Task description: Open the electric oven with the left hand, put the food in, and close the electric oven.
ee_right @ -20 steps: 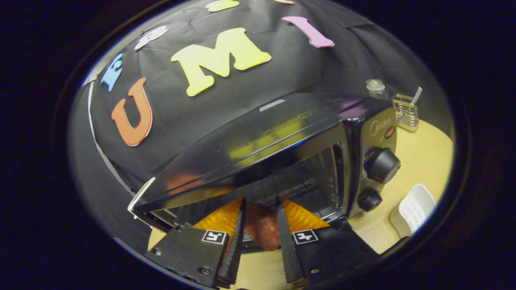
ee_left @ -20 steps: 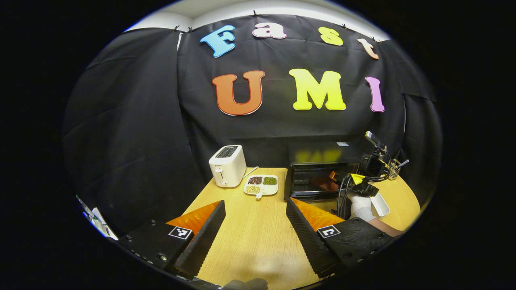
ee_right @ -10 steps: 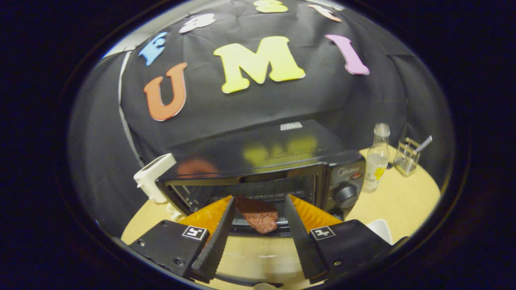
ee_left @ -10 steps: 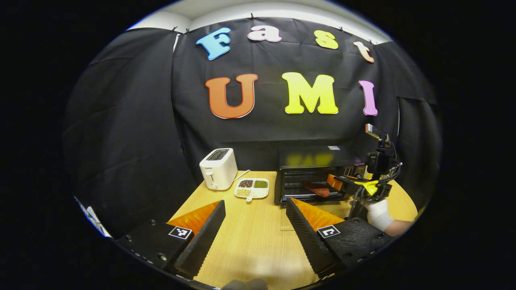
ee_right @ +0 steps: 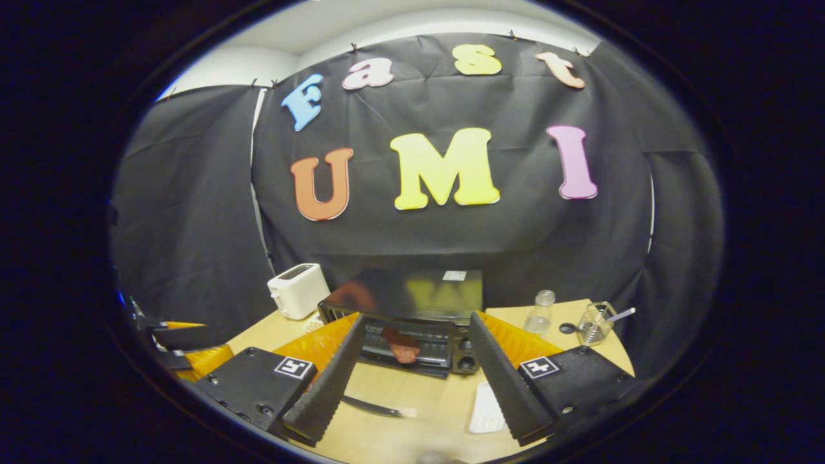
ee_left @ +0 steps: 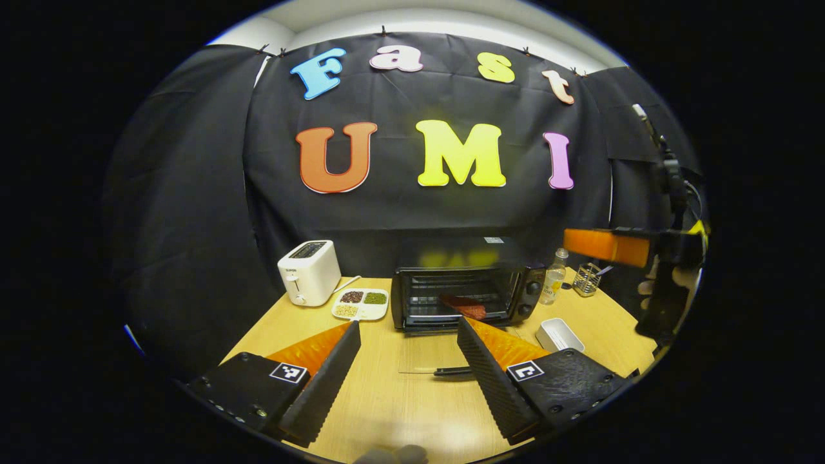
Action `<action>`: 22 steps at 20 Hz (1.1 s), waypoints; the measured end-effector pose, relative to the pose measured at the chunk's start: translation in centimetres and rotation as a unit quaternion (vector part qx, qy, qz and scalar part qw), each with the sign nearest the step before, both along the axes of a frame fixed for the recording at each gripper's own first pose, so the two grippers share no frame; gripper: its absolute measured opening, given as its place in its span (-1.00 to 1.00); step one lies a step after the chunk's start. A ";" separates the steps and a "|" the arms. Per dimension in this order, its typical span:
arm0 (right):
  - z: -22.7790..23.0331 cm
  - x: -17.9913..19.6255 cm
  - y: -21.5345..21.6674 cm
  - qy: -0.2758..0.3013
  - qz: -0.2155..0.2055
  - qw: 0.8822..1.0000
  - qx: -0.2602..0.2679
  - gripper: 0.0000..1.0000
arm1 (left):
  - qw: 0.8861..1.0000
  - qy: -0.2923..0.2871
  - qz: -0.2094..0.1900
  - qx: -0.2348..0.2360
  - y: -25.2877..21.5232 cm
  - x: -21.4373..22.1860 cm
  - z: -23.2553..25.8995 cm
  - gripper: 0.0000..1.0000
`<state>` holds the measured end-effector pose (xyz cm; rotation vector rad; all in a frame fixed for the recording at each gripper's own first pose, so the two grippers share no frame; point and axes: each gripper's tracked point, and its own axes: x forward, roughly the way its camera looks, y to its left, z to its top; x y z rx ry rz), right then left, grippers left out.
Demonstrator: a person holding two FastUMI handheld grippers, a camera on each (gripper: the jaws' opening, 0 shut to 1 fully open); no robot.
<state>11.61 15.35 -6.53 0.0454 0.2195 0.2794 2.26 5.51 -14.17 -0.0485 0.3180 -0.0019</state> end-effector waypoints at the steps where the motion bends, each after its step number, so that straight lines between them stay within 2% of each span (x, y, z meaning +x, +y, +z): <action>1: 0.6 -1.4 -1.5 -0.001 0.009 1.000 0.005 1.00 | 1.000 0.014 -0.008 -0.007 -1.5 0.0 -0.8 0.94; 2: 1.1 -3.0 -2.9 -0.001 0.026 1.000 0.011 0.96 | 0.999 0.025 -0.005 -0.019 -2.6 -0.4 -1.8 0.93; 3: 1.0 -4.3 -4.7 0.004 0.030 1.000 0.009 1.00 | 0.999 0.033 0.002 -0.034 -3.7 -0.6 -2.7 0.94; 6: 0.2 -7.2 -11.6 0.014 0.017 1.000 -0.008 1.00 | 0.996 0.067 0.031 -0.049 -6.0 -1.9 -5.3 0.94; 7: 0.1 -8.1 -13.5 0.017 0.015 1.000 -0.010 0.93 | 0.995 0.079 0.031 -0.050 -6.9 -2.4 -6.3 0.94; 8: -0.3 -8.7 -15.5 0.022 0.012 1.000 -0.012 1.00 | 0.994 0.090 0.037 -0.049 -7.5 -2.8 -7.3 0.93; 12: -1.1 -10.5 -21.3 0.041 -0.014 0.999 -0.017 1.00 | 0.992 0.115 0.051 -0.026 -8.8 -3.5 -10.8 0.94; 15: -0.9 -11.0 -23.2 0.049 -0.039 0.998 -0.024 1.00 | 0.991 0.126 0.043 -0.003 -9.3 -2.6 -12.8 0.94; 18: -0.9 -10.6 -23.9 0.054 -0.067 0.996 -0.033 1.00 | 0.991 0.131 0.021 -0.012 -10.7 -1.0 -14.9 0.94; 19: -0.9 -10.3 -23.9 0.061 -0.079 0.994 -0.034 0.93 | 0.991 0.135 0.015 -0.011 -10.8 -0.4 -15.7 0.94; 20: -0.6 -10.4 -23.6 0.064 -0.087 0.994 -0.034 1.00 | 0.991 0.131 0.013 -0.009 -10.8 0.5 -16.2 0.94; 22: -0.7 -10.4 -23.2 0.068 -0.103 0.991 -0.043 1.00 | 0.992 0.125 -0.007 -0.017 -11.3 2.2 -17.3 0.94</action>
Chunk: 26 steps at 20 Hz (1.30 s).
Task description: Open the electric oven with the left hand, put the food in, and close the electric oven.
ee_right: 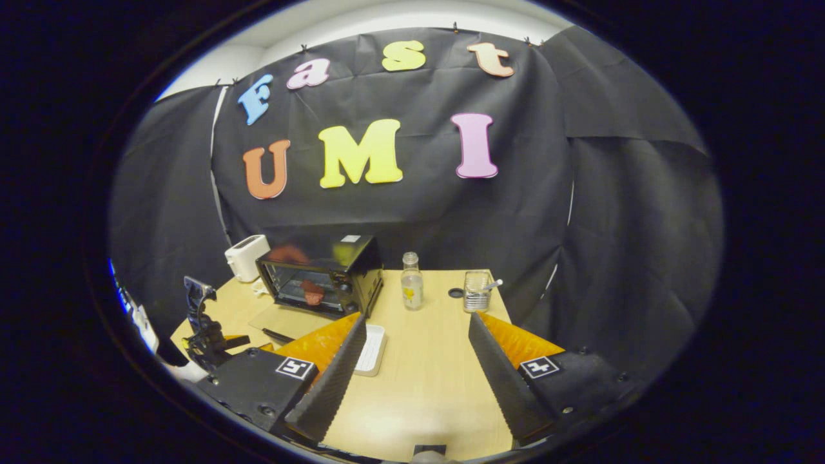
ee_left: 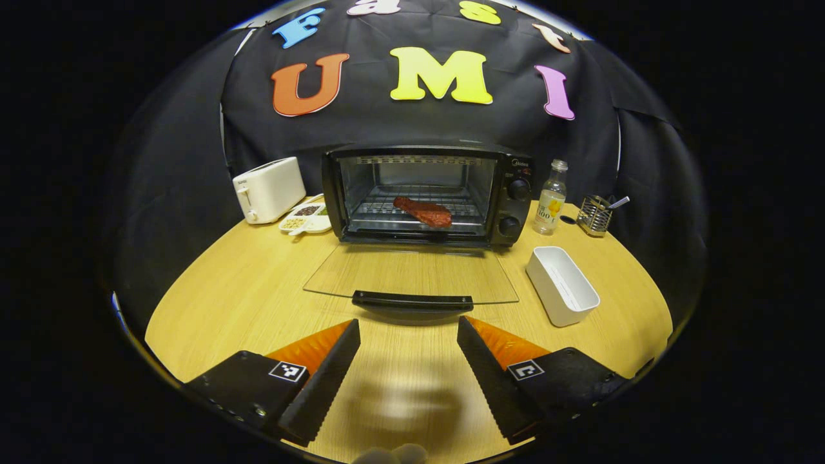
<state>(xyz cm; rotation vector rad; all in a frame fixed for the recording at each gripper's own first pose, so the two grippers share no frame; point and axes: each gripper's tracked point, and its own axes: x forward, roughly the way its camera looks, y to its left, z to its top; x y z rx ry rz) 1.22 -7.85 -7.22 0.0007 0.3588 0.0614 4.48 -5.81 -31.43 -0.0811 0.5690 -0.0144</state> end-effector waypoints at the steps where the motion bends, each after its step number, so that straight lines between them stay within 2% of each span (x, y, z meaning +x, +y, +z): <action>1: -0.1 -0.2 0.1 0.004 -0.008 1.000 -0.005 1.00 | 1.000 0.004 -0.008 -0.004 -0.2 0.5 -1.0 0.94; 13: -0.5 -0.4 0.8 0.018 -0.034 0.999 -0.023 1.00 | 0.999 0.028 -0.035 0.000 -0.4 3.5 -4.7 0.95; 26: -0.2 0.5 1.4 0.011 -0.030 0.999 -0.011 1.00 | 0.999 0.022 -0.046 0.010 -0.1 4.1 -3.0 0.95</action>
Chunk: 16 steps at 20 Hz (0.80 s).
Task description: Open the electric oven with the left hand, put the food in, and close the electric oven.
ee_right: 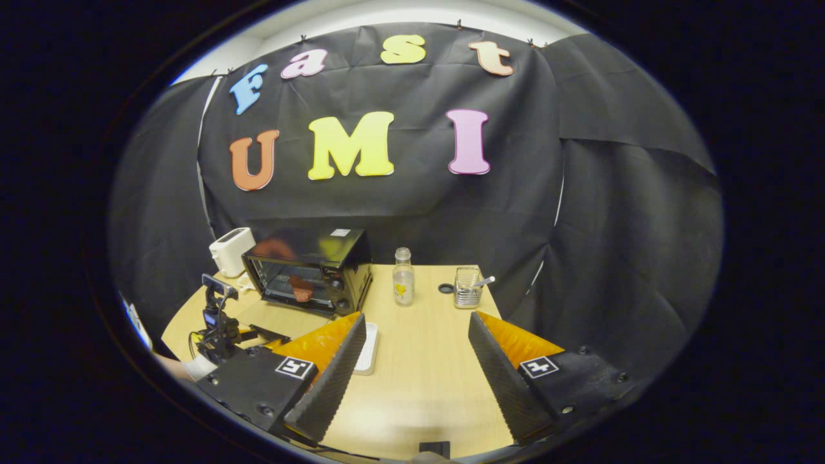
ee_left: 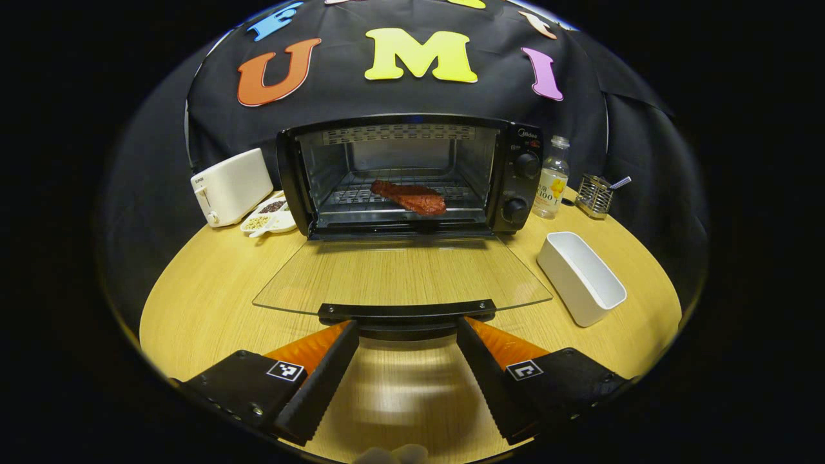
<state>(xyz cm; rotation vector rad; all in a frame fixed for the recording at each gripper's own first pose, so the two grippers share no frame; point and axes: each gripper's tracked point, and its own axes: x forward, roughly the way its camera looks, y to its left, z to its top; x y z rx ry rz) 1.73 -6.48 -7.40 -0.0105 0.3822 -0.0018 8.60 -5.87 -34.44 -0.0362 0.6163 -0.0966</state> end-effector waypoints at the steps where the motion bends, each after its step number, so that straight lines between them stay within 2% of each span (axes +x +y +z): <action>1: -0.1 -0.1 -0.1 0.000 -0.001 1.000 0.003 1.00 | 1.000 -0.002 0.000 0.001 0.1 0.1 0.3 0.95; 9: -0.6 0.2 -0.4 -0.003 -0.007 1.000 0.018 1.00 | 0.999 -0.037 0.001 0.001 0.3 1.6 4.6 0.96; 16: -0.5 0.5 -0.8 -0.008 -0.014 0.999 0.038 1.00 | 0.996 -0.083 0.017 -0.015 0.8 5.7 9.8 0.96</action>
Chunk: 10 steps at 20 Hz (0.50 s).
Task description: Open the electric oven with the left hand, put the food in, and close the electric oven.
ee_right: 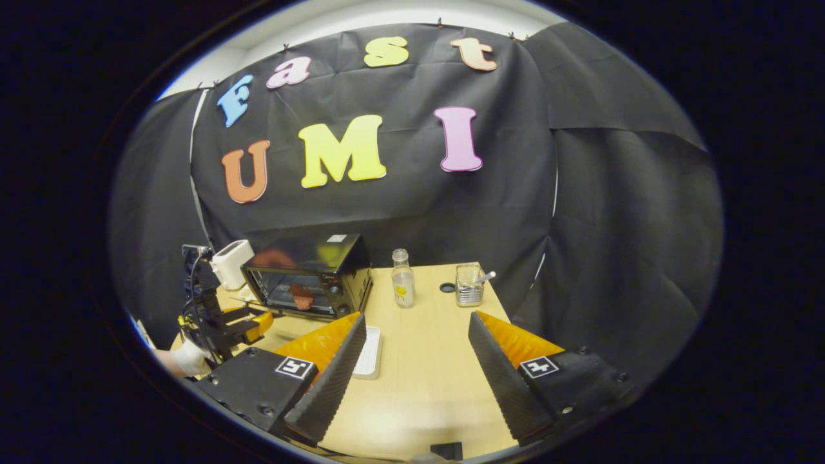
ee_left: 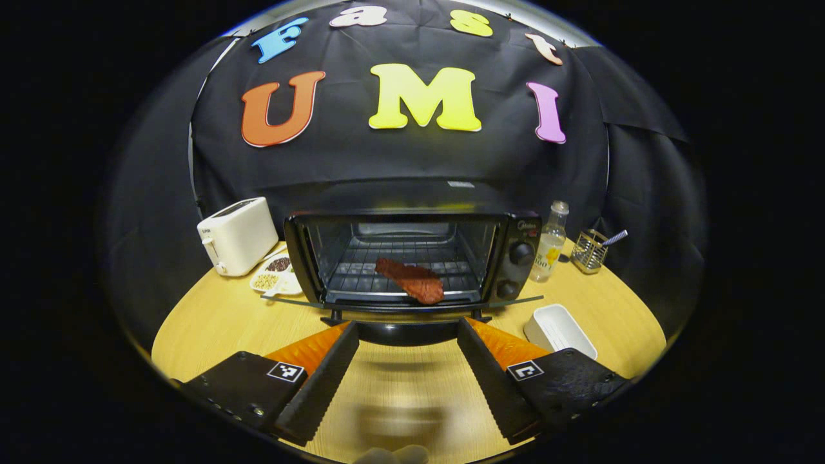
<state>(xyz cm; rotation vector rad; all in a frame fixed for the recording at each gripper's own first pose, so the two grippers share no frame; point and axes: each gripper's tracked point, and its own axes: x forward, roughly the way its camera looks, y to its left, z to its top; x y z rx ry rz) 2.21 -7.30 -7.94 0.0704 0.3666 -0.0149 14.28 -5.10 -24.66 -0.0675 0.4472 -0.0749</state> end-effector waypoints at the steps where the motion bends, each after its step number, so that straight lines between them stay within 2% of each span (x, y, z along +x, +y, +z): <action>1: 0.2 0.0 -0.3 -0.001 -0.004 1.000 0.004 1.00 | 1.000 0.000 0.006 -0.004 0.1 0.8 0.3 0.96; 5: 0.6 -0.3 -1.4 -0.011 -0.016 1.000 0.006 1.00 | 1.000 -0.011 0.019 -0.019 0.4 3.8 1.9 0.96; 10: 0.4 -0.6 -1.5 -0.012 -0.023 1.000 0.008 1.00 | 1.000 -0.018 0.014 -0.014 0.3 4.1 2.2 0.94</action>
